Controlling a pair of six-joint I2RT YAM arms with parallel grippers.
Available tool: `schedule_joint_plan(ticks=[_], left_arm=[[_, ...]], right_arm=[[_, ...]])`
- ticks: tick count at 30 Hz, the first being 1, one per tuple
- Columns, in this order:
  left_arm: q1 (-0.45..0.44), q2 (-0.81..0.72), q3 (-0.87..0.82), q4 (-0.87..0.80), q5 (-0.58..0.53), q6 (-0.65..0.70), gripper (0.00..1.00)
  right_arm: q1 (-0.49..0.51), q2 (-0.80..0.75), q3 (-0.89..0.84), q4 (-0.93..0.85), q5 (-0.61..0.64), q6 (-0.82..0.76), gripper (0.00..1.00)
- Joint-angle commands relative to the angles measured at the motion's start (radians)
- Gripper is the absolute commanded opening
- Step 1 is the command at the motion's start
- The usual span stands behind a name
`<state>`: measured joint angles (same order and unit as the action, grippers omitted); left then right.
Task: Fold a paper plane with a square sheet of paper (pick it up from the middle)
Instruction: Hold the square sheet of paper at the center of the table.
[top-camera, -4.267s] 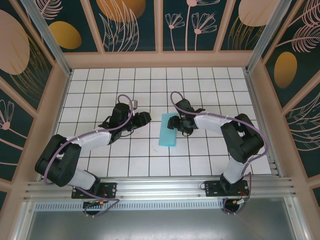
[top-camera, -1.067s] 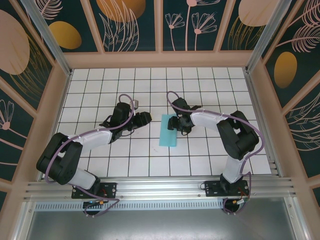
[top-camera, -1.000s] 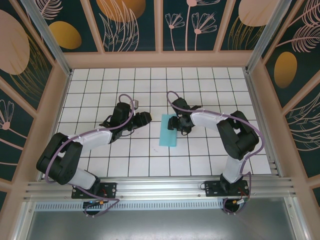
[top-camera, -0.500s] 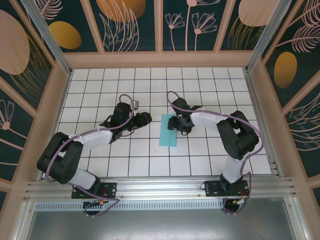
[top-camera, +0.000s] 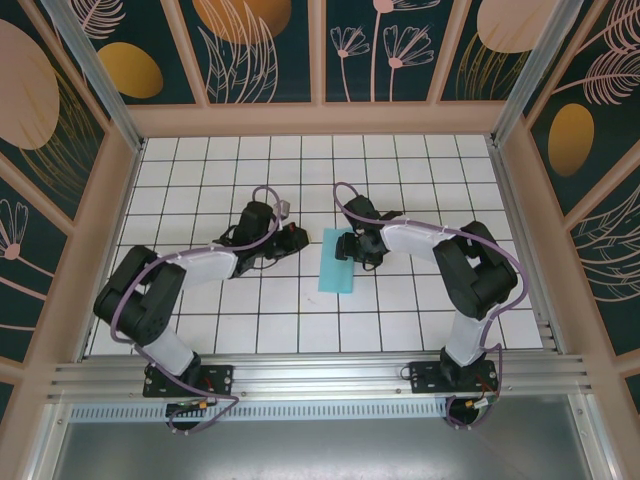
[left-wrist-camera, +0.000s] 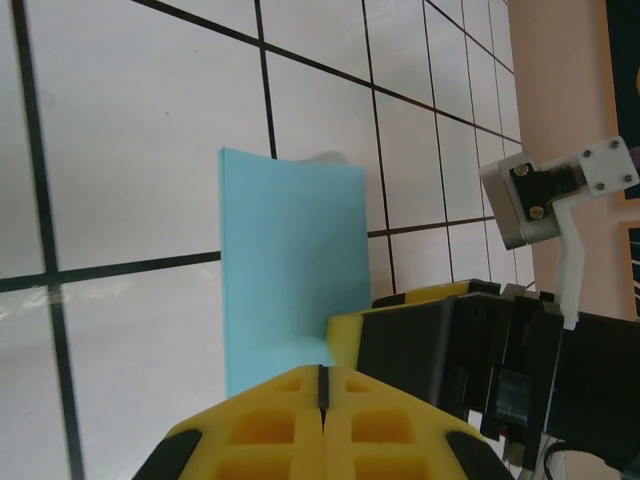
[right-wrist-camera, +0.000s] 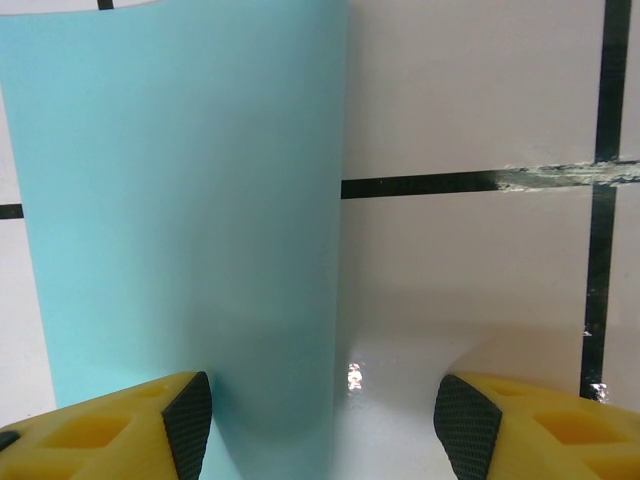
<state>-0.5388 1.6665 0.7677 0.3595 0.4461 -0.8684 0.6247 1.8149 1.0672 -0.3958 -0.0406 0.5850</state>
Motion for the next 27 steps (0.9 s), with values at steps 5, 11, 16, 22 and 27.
schedule_joint_plan(ticks=[5, 11, 16, 22, 27], left_arm=[[-0.046, 0.132, 0.097, 0.007, 0.040, -0.026, 0.00], [-0.061, 0.194, 0.134, -0.034, 0.038, -0.028, 0.00], [-0.064, 0.233, 0.155, -0.048, 0.050, -0.024, 0.00], [-0.073, 0.263, 0.185, -0.085, 0.046, -0.010, 0.00], [-0.086, 0.291, 0.231, -0.156, 0.012, 0.016, 0.00]], right_arm=[[0.010, 0.109, -0.035, 0.068, -0.032, -0.001, 0.67], [0.010, 0.112, -0.038, 0.069, -0.030, -0.001, 0.67], [0.010, 0.113, -0.039, 0.069, -0.030, -0.001, 0.67], [0.010, 0.117, -0.040, 0.068, -0.031, -0.002, 0.67], [0.010, 0.120, -0.034, 0.066, -0.031, -0.002, 0.67]])
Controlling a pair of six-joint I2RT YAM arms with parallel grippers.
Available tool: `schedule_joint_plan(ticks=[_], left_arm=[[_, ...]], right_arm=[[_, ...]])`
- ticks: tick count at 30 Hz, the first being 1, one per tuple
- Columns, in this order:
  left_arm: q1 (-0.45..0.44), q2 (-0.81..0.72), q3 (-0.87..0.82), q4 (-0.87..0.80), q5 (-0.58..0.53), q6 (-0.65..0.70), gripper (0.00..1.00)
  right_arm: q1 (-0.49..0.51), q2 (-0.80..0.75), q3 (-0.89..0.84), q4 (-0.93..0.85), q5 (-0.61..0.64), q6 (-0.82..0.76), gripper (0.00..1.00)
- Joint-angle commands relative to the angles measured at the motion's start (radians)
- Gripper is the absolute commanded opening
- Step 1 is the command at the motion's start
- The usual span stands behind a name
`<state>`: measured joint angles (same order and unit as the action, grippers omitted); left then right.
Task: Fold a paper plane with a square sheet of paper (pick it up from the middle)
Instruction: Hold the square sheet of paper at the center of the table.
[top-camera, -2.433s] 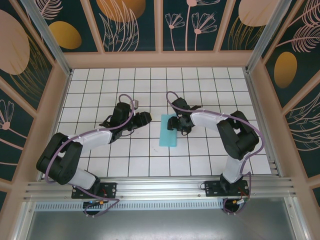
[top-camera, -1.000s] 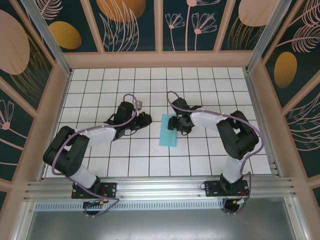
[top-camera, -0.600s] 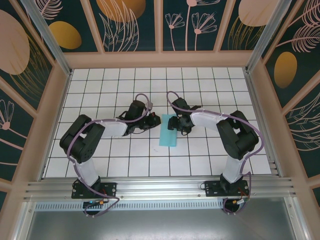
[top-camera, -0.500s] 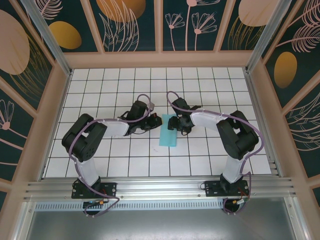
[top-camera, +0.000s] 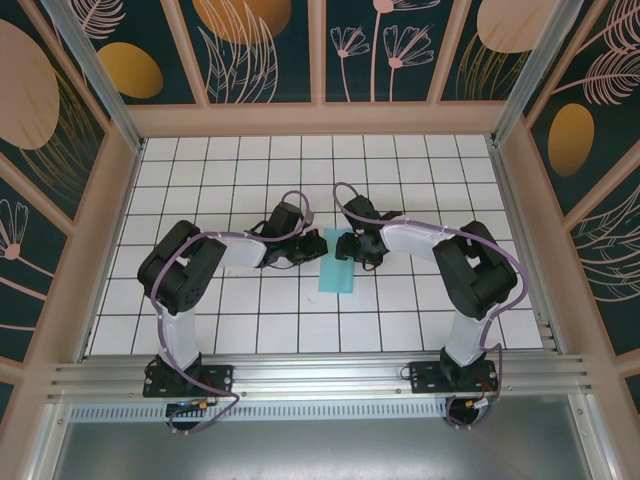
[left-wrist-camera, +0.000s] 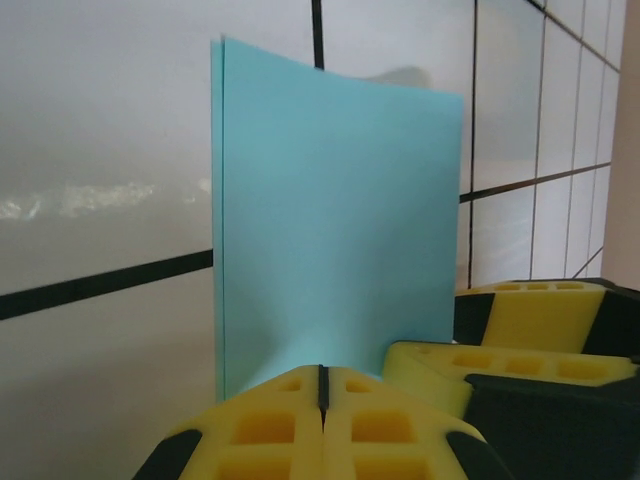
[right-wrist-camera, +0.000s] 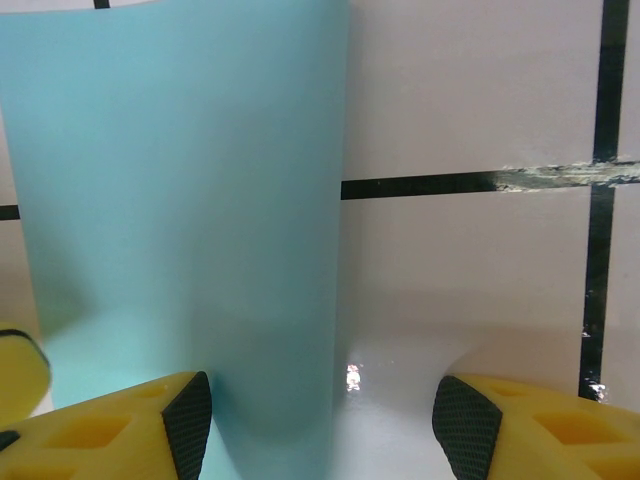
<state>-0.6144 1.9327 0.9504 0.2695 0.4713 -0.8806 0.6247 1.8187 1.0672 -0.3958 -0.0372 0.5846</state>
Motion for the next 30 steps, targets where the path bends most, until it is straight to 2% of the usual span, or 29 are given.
schedule_joint_plan(ticks=[1, 18, 25, 30], left_arm=[[-0.013, 0.029, 0.058, -0.085, -0.026, 0.037, 0.00], [-0.032, 0.080, 0.101, -0.269, -0.153, 0.110, 0.00], [-0.035, 0.094, 0.097, -0.266, -0.145, 0.105, 0.00], [-0.036, 0.096, 0.090, -0.264, -0.145, 0.104, 0.00]], right_arm=[[0.012, 0.115, -0.035, 0.066, -0.034, -0.002, 0.67], [0.015, 0.119, -0.026, 0.061, -0.030, 0.001, 0.68], [0.015, 0.101, -0.018, 0.064, -0.028, 0.008, 0.69], [0.010, 0.009, -0.016, 0.082, -0.016, 0.014, 0.73]])
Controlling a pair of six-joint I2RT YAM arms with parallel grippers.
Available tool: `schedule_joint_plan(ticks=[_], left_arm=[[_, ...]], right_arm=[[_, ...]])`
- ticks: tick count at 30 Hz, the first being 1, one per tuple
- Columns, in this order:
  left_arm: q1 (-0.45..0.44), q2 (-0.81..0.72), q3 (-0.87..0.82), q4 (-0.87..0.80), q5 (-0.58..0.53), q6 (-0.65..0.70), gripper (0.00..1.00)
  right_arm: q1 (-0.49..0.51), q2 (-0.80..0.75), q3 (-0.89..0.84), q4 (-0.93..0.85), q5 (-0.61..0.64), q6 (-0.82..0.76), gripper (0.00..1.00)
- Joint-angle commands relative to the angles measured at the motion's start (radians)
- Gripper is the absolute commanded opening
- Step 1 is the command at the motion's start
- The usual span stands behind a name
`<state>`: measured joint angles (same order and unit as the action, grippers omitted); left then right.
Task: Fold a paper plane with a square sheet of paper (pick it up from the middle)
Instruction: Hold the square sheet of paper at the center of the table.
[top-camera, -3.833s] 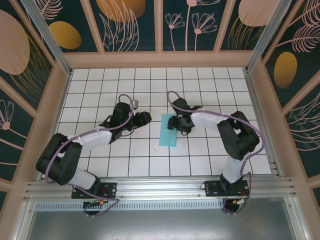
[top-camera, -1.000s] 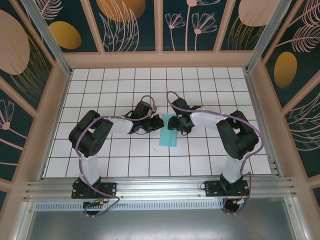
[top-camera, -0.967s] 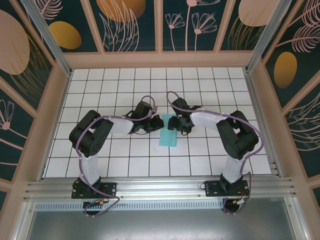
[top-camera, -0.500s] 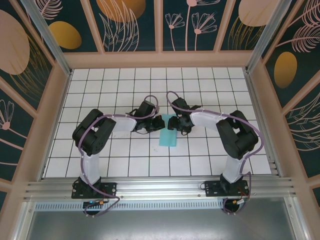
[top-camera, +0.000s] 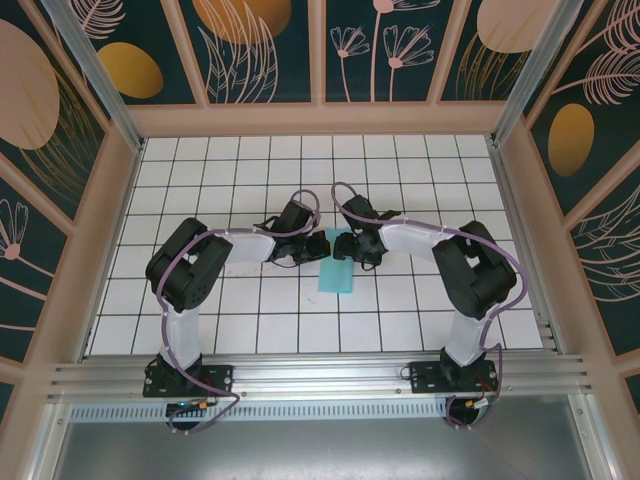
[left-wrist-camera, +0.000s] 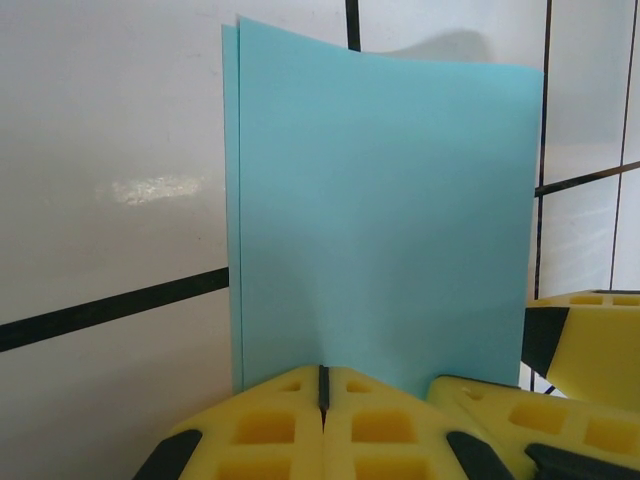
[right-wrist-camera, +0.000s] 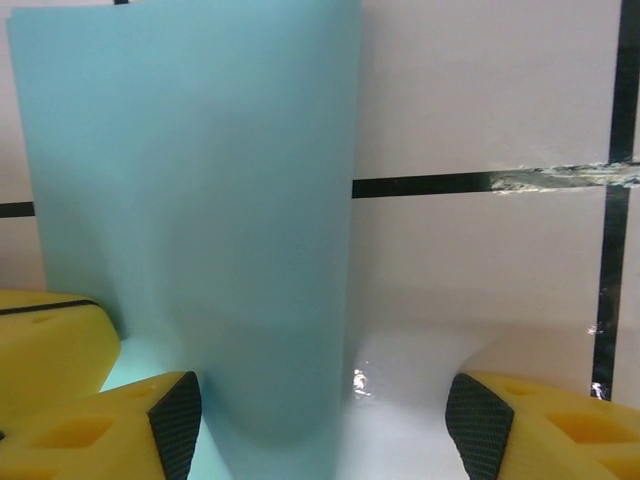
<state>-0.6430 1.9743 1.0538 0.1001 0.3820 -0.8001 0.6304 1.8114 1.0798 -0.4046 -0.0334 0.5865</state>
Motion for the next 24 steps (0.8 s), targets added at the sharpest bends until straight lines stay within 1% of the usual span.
schedule_joint_plan(ticks=[1, 4, 6, 10, 11, 13, 14, 17, 18, 21, 24], left_arm=[[-0.006, 0.055, -0.014, -0.094, -0.056, 0.025, 0.00], [-0.006, 0.058, -0.015, -0.095, -0.057, 0.025, 0.00], [-0.006, 0.061, -0.012, -0.094, -0.055, 0.025, 0.00], [-0.006, 0.062, -0.012, -0.094, -0.054, 0.028, 0.00], [-0.007, 0.064, -0.012, -0.094, -0.054, 0.027, 0.00], [-0.007, 0.066, -0.014, -0.095, -0.052, 0.027, 0.00], [-0.006, 0.066, -0.013, -0.092, -0.051, 0.027, 0.00], [-0.007, 0.069, -0.012, -0.091, -0.047, 0.028, 0.00], [-0.007, 0.070, -0.011, -0.092, -0.043, 0.030, 0.00], [-0.007, 0.073, -0.012, -0.091, -0.043, 0.028, 0.00], [-0.006, 0.072, -0.014, -0.090, -0.043, 0.027, 0.00]], right_arm=[[0.002, -0.005, -0.031, 0.094, -0.023, 0.013, 0.74], [-0.007, -0.087, -0.052, 0.107, -0.016, 0.026, 0.77], [-0.021, -0.142, -0.079, 0.126, -0.029, 0.038, 0.77], [-0.041, -0.240, -0.151, 0.209, -0.105, 0.068, 0.71], [-0.044, -0.267, -0.173, 0.235, -0.123, 0.078, 0.63], [-0.063, -0.300, -0.214, 0.298, -0.196, 0.090, 0.49], [-0.072, -0.312, -0.235, 0.339, -0.246, 0.102, 0.38], [-0.078, -0.310, -0.272, 0.407, -0.328, 0.127, 0.14], [-0.078, -0.298, -0.277, 0.417, -0.346, 0.131, 0.08], [-0.078, -0.244, -0.279, 0.434, -0.389, 0.134, 0.02], [-0.078, -0.202, -0.284, 0.452, -0.405, 0.139, 0.01]])
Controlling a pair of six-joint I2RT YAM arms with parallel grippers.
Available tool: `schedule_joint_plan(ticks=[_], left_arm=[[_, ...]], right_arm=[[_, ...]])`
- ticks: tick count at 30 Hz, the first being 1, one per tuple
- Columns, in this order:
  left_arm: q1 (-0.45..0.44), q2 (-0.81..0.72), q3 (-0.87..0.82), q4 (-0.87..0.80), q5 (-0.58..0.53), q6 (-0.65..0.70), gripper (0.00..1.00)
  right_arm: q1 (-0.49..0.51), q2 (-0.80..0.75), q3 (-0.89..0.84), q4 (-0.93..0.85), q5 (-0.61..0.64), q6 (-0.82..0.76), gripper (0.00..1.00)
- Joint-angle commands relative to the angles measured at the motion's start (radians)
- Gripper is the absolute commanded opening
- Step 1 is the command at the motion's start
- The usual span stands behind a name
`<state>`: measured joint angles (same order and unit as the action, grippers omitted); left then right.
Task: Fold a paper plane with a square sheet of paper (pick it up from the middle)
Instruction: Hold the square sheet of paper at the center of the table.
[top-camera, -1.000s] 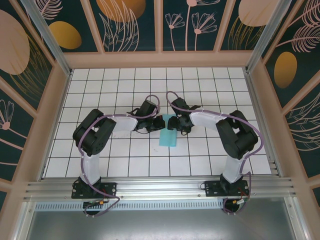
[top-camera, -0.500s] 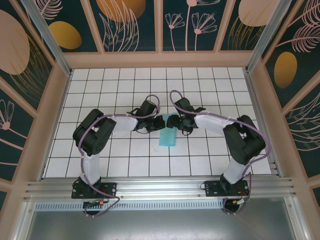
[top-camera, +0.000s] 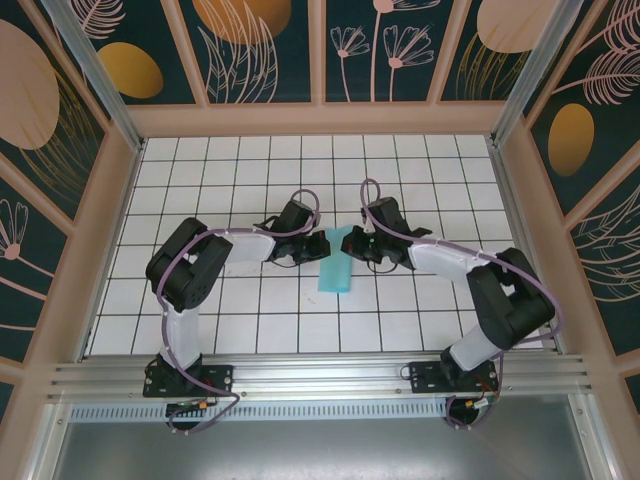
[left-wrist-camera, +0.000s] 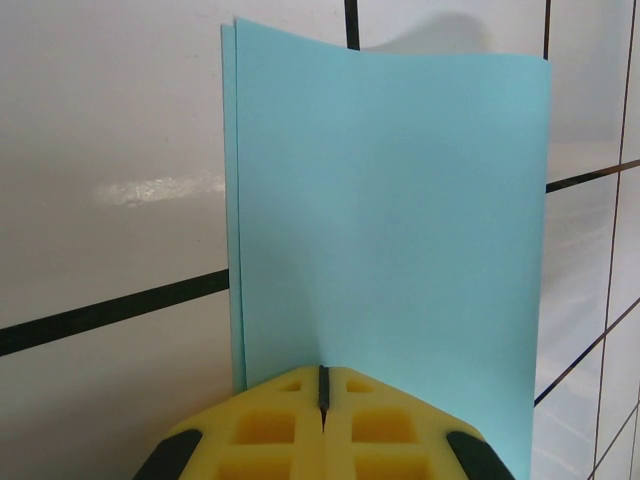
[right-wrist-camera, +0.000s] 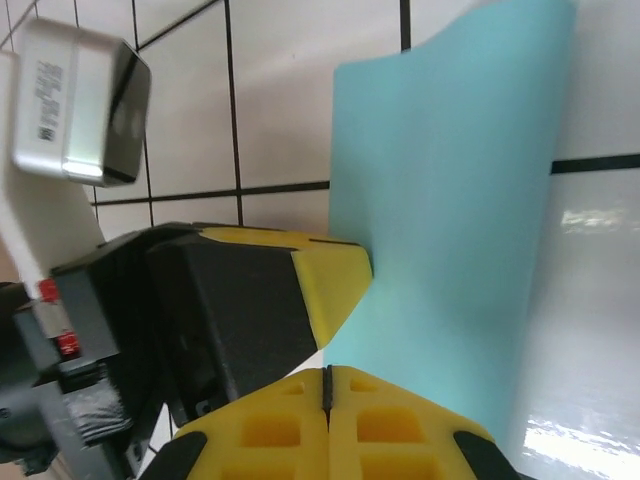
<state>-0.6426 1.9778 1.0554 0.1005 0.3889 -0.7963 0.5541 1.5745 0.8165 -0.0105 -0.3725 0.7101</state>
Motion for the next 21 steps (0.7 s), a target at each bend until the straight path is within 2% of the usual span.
schedule_joint_plan(ticks=[1, 11, 13, 21], left_arm=[[-0.007, 0.069, -0.017, -0.091, -0.050, 0.023, 0.00], [-0.008, 0.072, -0.023, -0.088, -0.050, 0.023, 0.00], [-0.007, 0.072, -0.024, -0.088, -0.051, 0.023, 0.00], [-0.007, 0.075, -0.023, -0.089, -0.051, 0.022, 0.00]], right_arm=[[-0.002, 0.045, -0.023, 0.058, -0.065, 0.013, 0.01], [-0.001, 0.100, -0.041, 0.015, -0.040, -0.034, 0.04], [-0.032, 0.107, -0.050, 0.017, -0.039, -0.039, 0.05], [-0.047, 0.130, -0.121, 0.069, -0.045, -0.038, 0.06]])
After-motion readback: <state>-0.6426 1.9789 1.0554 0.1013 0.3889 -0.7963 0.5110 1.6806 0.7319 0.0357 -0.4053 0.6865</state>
